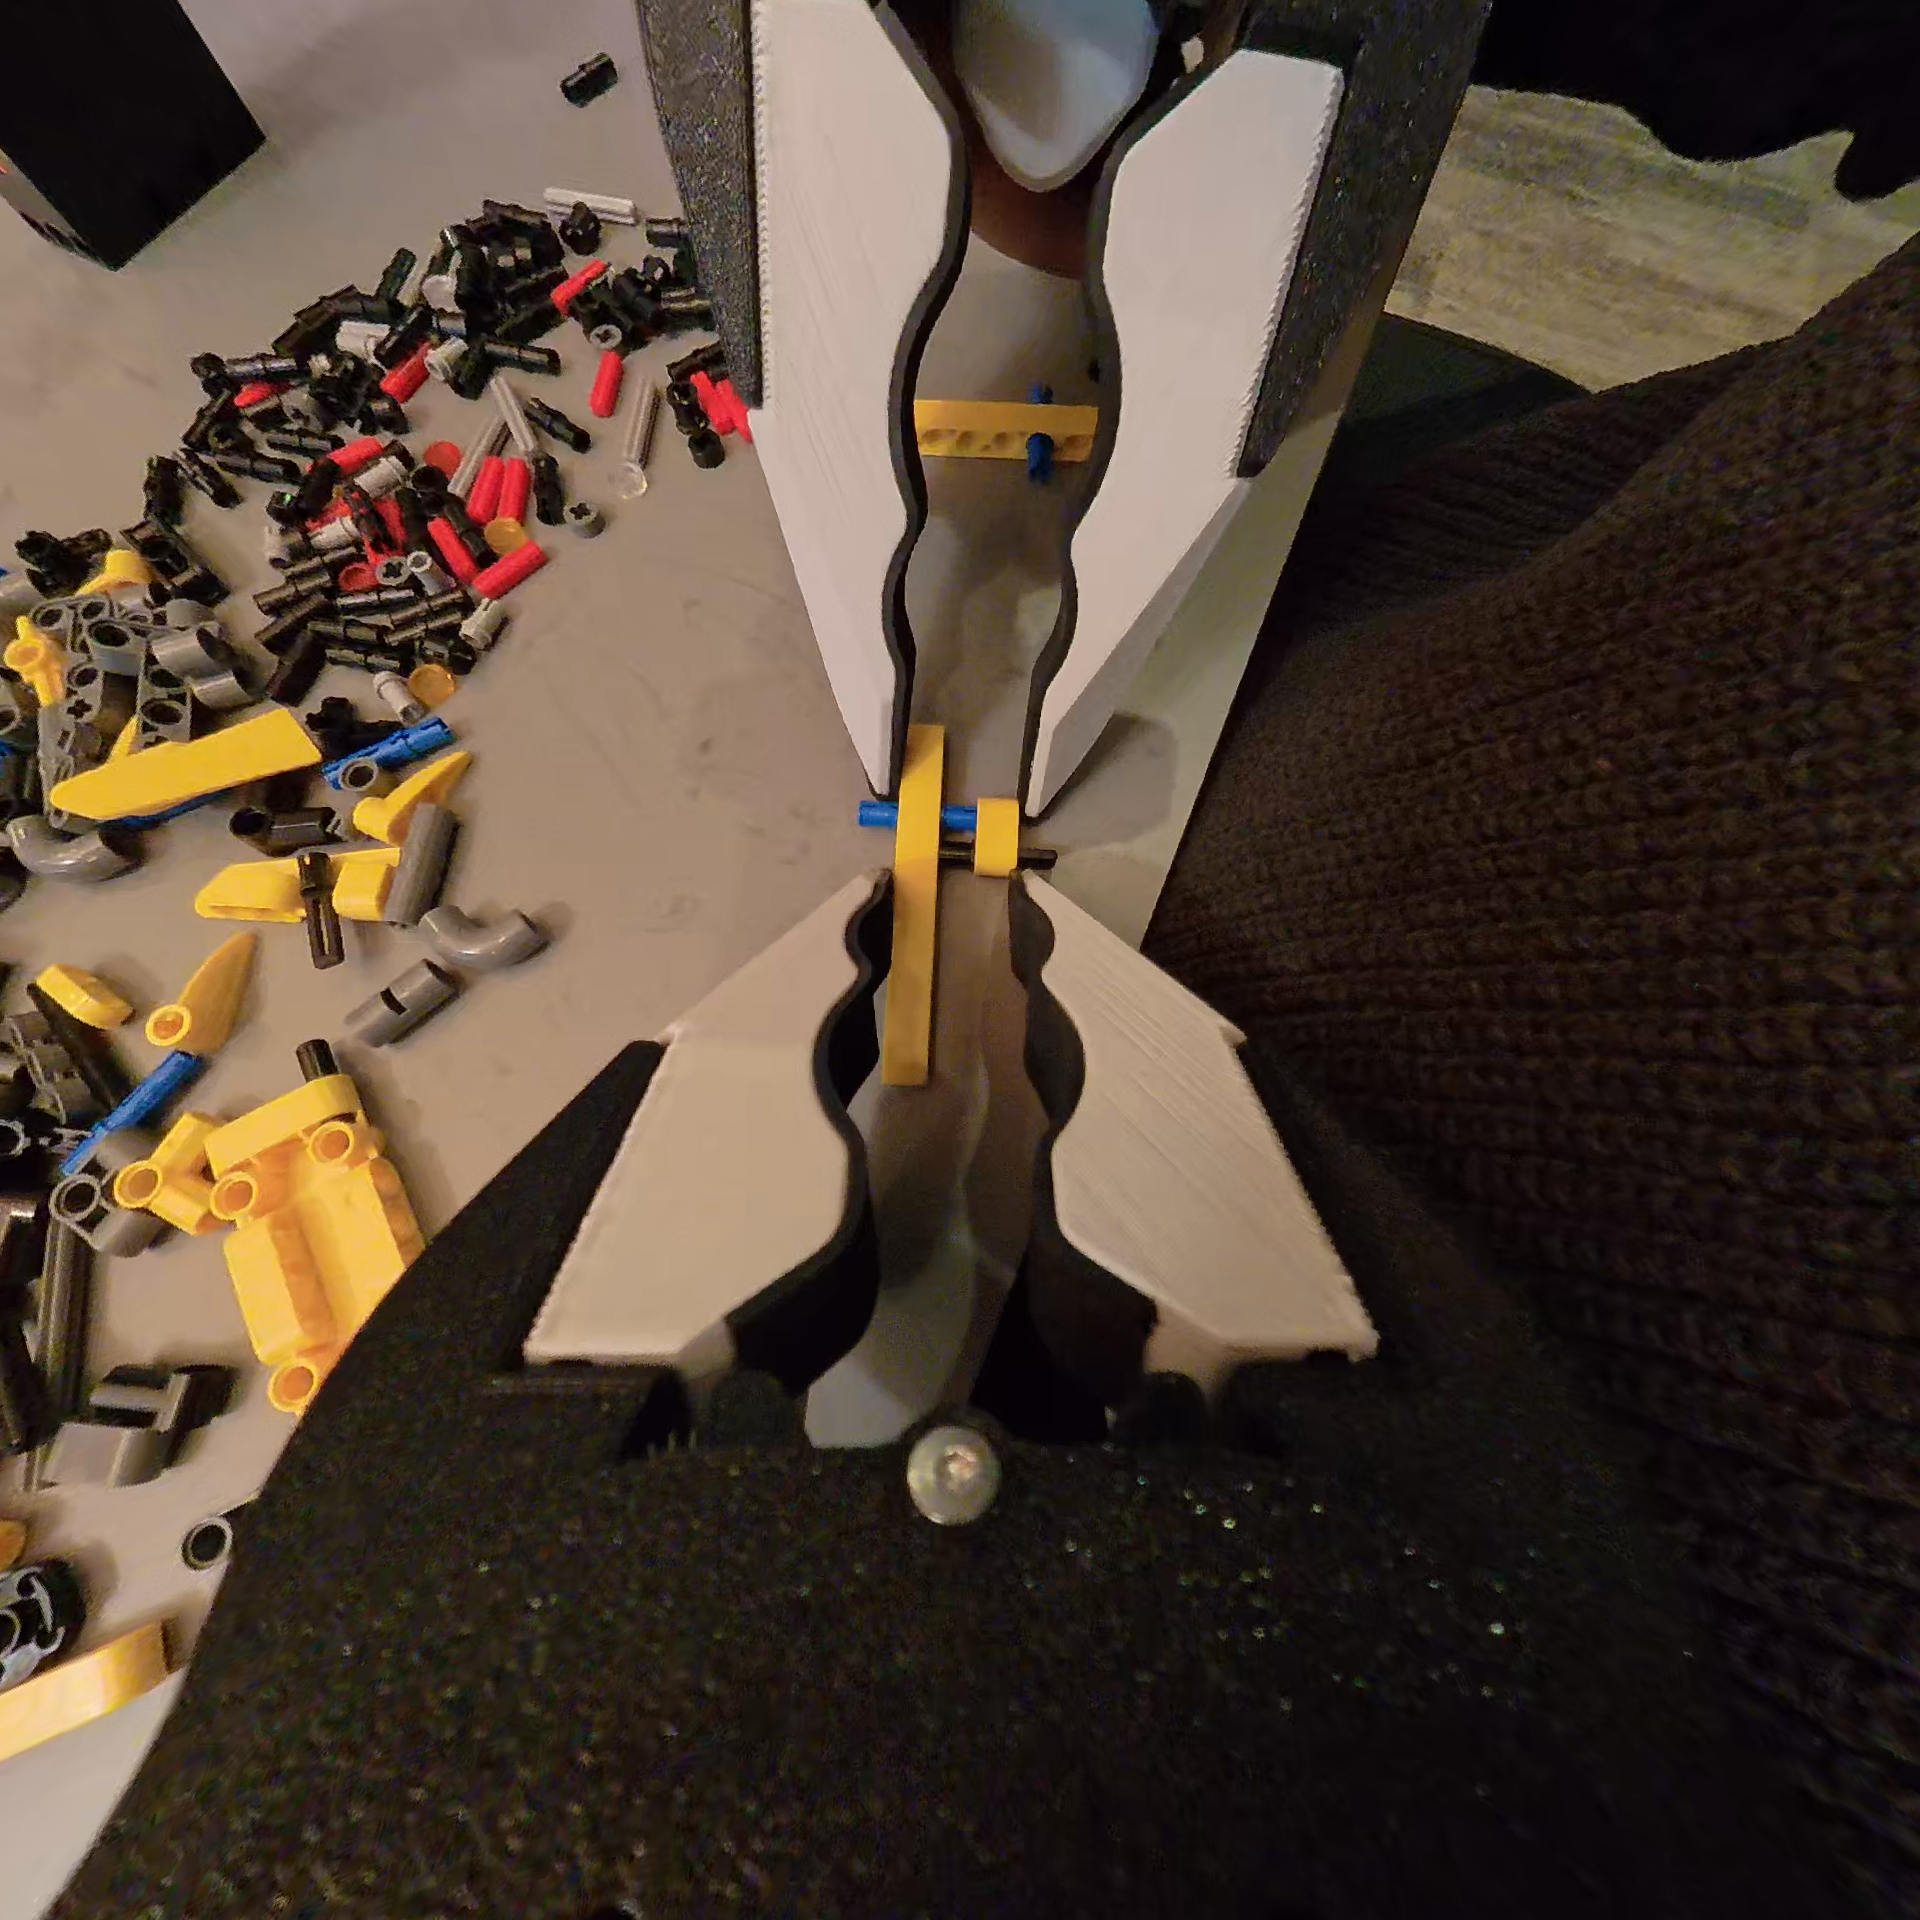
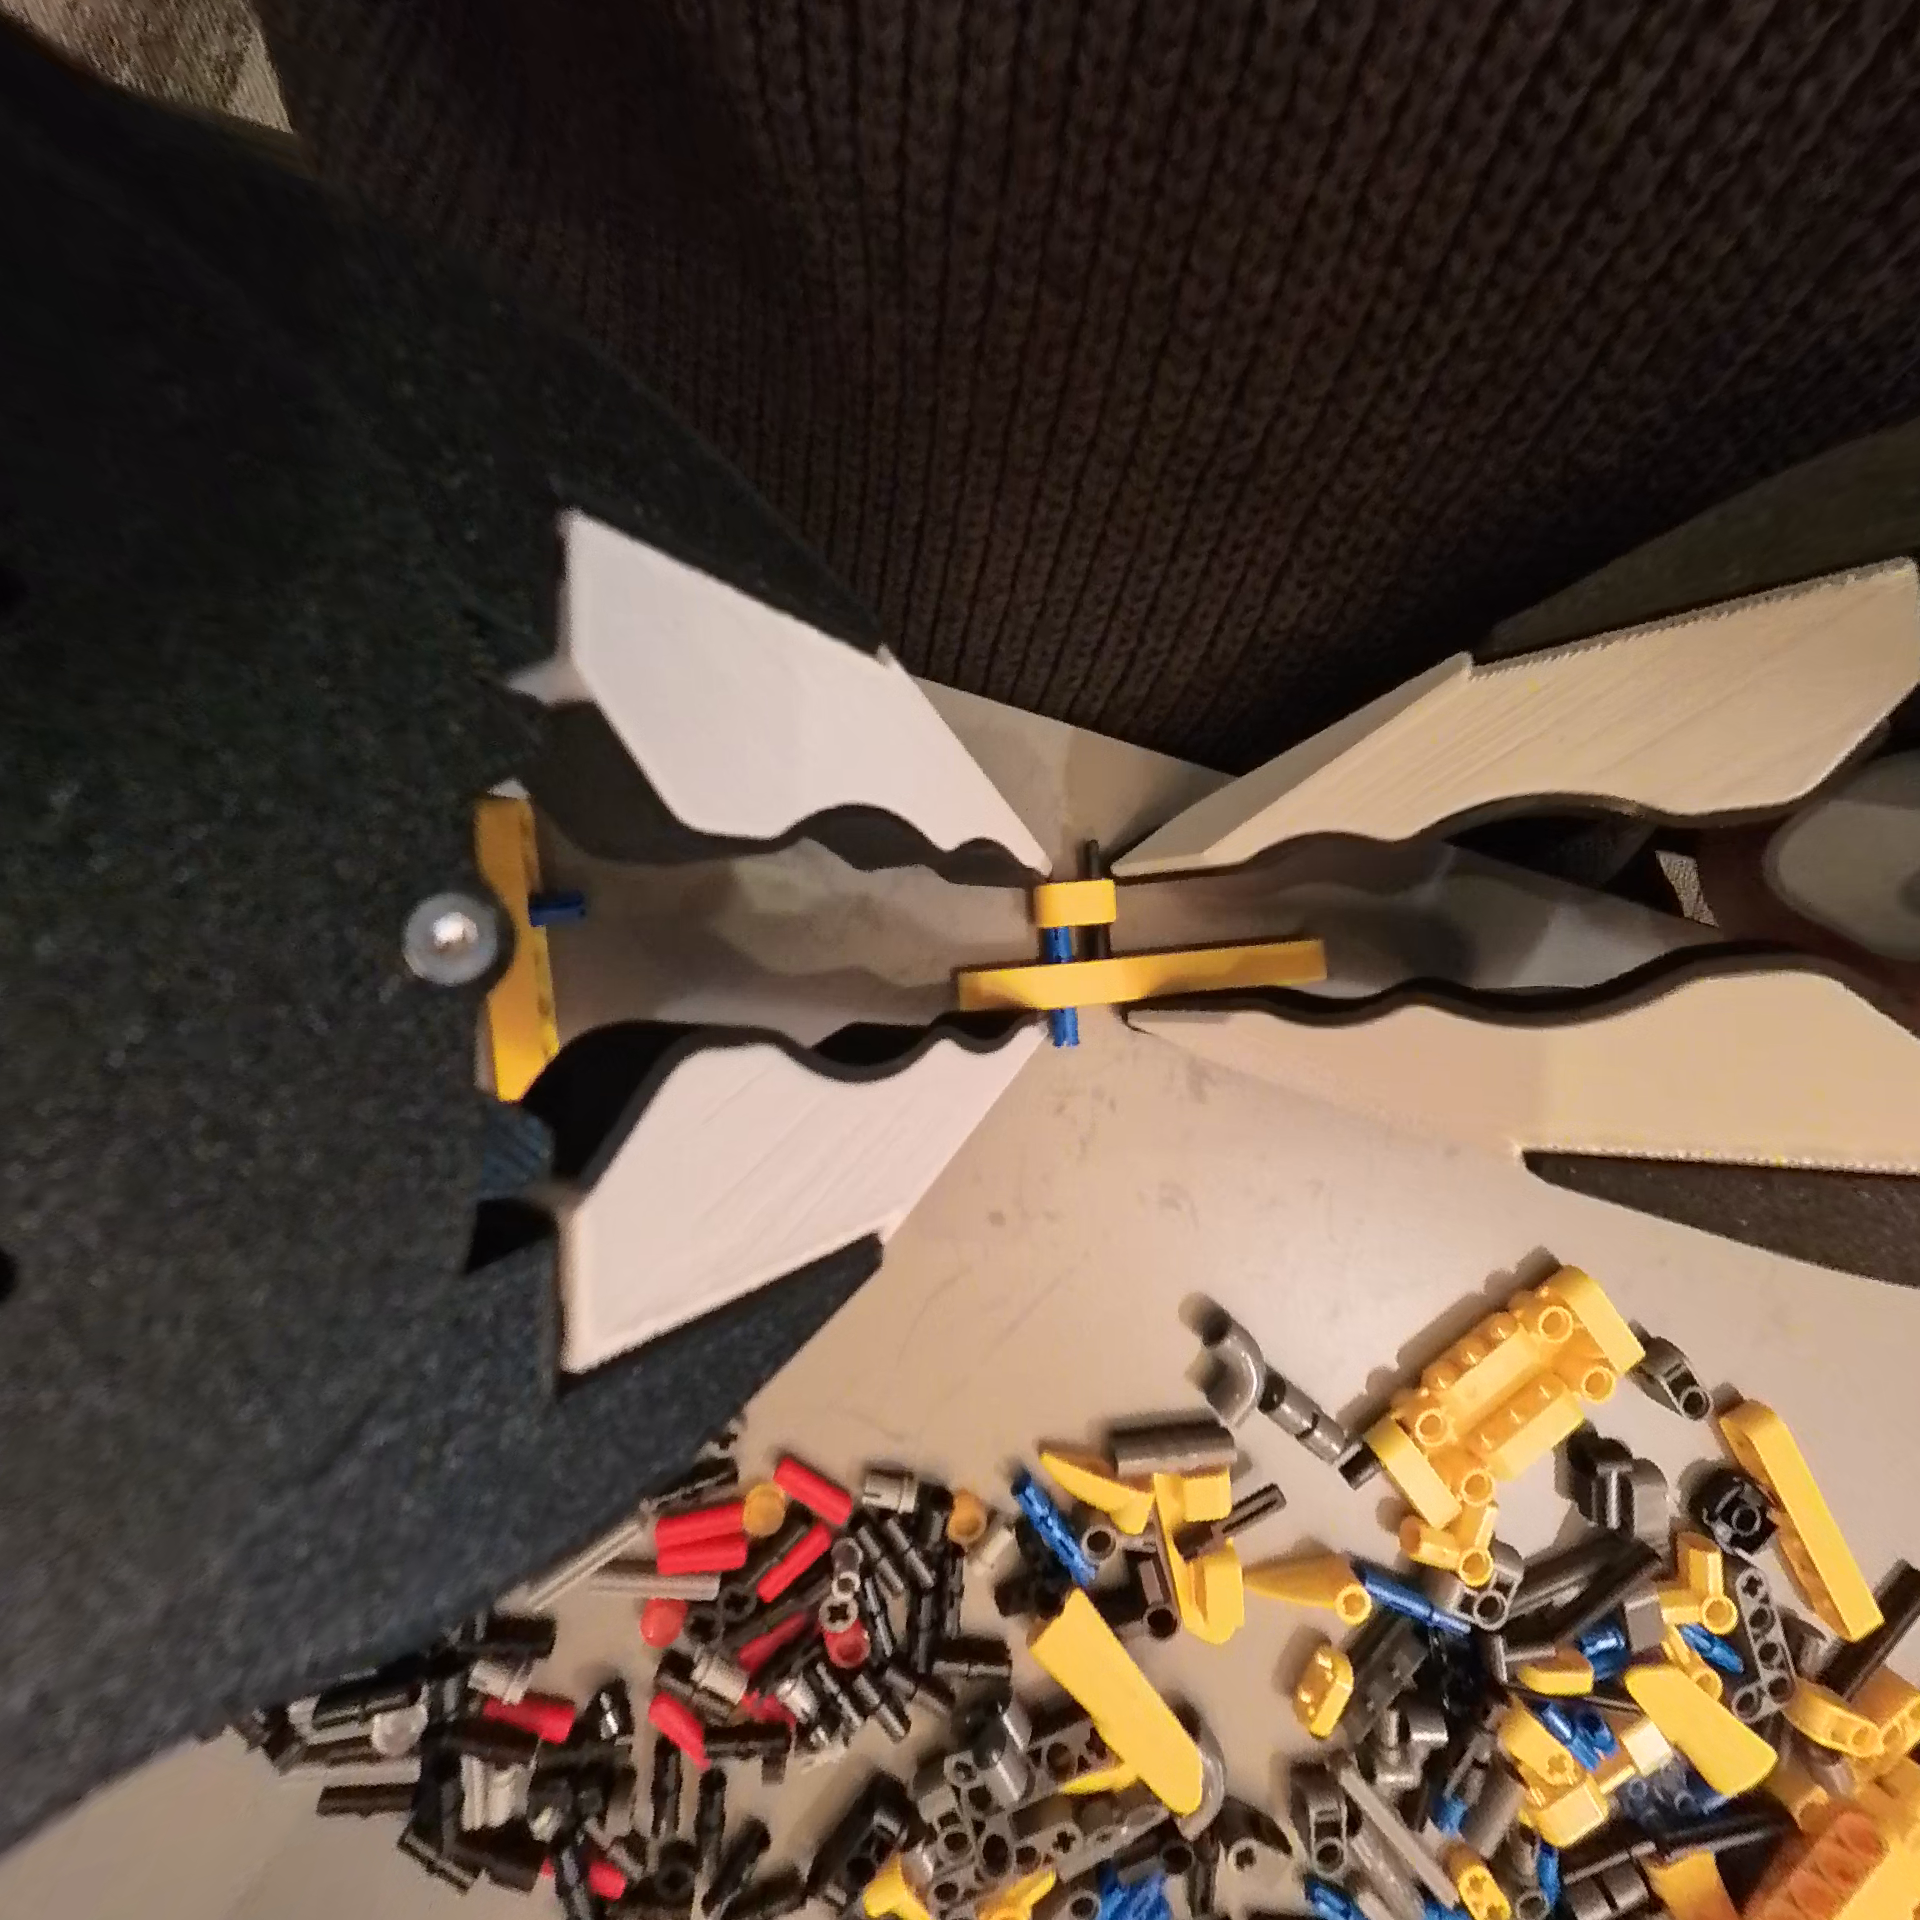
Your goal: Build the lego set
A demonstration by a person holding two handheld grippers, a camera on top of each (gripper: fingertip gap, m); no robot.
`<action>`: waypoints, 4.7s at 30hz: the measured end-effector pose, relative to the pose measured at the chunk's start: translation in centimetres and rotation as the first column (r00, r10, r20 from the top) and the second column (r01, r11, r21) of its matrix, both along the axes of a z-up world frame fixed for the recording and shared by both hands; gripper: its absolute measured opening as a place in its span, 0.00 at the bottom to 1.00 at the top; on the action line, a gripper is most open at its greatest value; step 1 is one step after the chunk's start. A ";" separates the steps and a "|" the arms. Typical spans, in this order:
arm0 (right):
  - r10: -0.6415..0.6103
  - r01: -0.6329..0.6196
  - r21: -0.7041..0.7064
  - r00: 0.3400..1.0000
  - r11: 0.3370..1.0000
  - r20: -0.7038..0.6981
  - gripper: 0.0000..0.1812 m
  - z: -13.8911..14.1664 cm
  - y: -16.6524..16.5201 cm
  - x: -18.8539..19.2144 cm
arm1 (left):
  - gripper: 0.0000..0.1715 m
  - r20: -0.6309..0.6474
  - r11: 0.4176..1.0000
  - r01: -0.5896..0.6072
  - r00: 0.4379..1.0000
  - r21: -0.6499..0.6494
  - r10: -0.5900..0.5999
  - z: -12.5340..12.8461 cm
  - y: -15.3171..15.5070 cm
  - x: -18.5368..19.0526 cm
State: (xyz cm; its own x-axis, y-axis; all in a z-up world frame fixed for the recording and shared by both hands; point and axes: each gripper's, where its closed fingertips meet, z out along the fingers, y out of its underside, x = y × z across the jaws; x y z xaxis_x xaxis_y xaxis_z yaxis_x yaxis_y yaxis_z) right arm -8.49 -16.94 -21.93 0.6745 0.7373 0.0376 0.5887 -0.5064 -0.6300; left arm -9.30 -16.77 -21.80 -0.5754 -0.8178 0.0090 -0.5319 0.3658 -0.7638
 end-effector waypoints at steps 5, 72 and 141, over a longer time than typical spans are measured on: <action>0.000 0.000 0.024 1.000 1.000 0.000 0.13 0.0 0.0 0.0 | 0.12 0.023 1.000 0.002 1.000 -0.004 -0.002 0.0 0.0 0.0; -0.618 0.636 0.021 0.757 0.772 -0.211 0.01 0.2 1.2 2.3 | 0.04 -0.159 0.906 -0.363 0.929 -0.218 0.334 0.3 3.6 1.8; -0.630 0.638 -0.048 0.741 0.768 -0.232 0.01 0.2 2.0 3.3 | 0.05 -0.003 0.953 -0.298 0.954 0.050 0.299 0.0 2.9 3.8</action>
State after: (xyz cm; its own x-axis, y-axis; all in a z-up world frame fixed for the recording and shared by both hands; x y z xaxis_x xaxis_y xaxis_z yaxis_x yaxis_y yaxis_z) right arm -5.22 -14.95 -21.78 0.9782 0.1375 -0.1558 -0.0185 -0.6893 -0.7243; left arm -5.52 -13.88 -21.79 -0.3050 -0.9519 -0.0300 -0.6300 0.2253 -0.7432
